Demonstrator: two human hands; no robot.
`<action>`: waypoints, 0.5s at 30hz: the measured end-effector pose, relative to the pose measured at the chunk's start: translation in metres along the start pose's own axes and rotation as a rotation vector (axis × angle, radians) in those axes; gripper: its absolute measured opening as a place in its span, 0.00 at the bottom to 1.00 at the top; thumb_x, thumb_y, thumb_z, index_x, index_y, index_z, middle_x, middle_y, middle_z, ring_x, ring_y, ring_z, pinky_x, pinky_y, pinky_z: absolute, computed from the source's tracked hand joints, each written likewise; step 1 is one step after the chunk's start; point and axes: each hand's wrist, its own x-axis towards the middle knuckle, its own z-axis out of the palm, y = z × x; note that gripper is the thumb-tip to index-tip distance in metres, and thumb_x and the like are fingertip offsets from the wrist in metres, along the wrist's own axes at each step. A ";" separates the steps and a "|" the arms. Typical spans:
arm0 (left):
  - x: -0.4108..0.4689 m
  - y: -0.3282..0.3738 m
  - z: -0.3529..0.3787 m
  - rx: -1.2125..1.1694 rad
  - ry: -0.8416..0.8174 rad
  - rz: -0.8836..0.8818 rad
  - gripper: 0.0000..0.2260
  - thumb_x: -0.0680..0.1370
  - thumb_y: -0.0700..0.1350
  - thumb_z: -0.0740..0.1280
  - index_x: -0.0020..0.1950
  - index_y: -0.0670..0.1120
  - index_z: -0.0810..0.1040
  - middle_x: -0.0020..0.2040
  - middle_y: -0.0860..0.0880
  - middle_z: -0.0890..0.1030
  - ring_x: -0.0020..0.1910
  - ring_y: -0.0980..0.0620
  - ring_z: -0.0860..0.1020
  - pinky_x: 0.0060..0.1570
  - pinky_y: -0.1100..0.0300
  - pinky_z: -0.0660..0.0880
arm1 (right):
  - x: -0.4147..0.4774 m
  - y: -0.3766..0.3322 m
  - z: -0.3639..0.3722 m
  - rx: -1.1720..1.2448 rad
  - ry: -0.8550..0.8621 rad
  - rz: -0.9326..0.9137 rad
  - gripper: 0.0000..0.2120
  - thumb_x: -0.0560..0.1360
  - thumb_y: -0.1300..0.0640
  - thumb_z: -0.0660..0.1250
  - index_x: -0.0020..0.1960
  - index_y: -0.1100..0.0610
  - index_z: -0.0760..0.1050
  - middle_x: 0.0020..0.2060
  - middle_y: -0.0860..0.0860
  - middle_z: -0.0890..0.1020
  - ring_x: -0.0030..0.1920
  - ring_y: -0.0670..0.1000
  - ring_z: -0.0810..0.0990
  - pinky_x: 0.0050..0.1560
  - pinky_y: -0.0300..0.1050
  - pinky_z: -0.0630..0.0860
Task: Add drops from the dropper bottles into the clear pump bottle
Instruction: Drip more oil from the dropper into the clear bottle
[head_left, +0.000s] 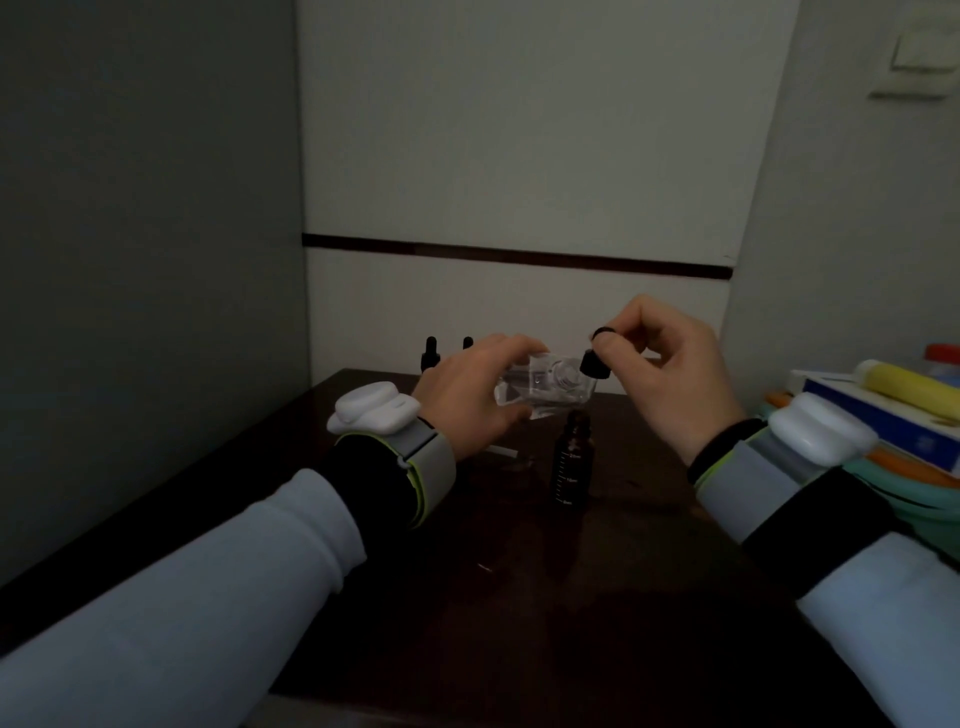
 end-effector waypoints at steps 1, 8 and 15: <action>0.000 0.000 0.000 0.001 -0.001 0.001 0.22 0.72 0.45 0.72 0.64 0.55 0.71 0.60 0.54 0.76 0.57 0.51 0.75 0.51 0.49 0.75 | 0.000 -0.001 0.000 0.019 0.022 -0.006 0.12 0.72 0.61 0.68 0.33 0.50 0.70 0.29 0.45 0.72 0.32 0.39 0.71 0.32 0.29 0.67; -0.001 0.001 -0.001 -0.007 0.001 0.002 0.22 0.72 0.44 0.72 0.64 0.55 0.72 0.59 0.54 0.76 0.57 0.50 0.75 0.51 0.48 0.75 | 0.004 -0.009 -0.009 0.171 0.292 -0.047 0.03 0.69 0.49 0.64 0.41 0.47 0.72 0.33 0.43 0.75 0.35 0.44 0.73 0.34 0.31 0.70; -0.001 0.002 0.000 -0.013 0.032 0.009 0.22 0.73 0.46 0.71 0.65 0.54 0.72 0.59 0.54 0.76 0.58 0.51 0.75 0.51 0.49 0.76 | 0.001 -0.007 -0.004 0.067 0.185 -0.068 0.06 0.71 0.56 0.66 0.40 0.45 0.71 0.33 0.44 0.75 0.33 0.39 0.71 0.33 0.30 0.69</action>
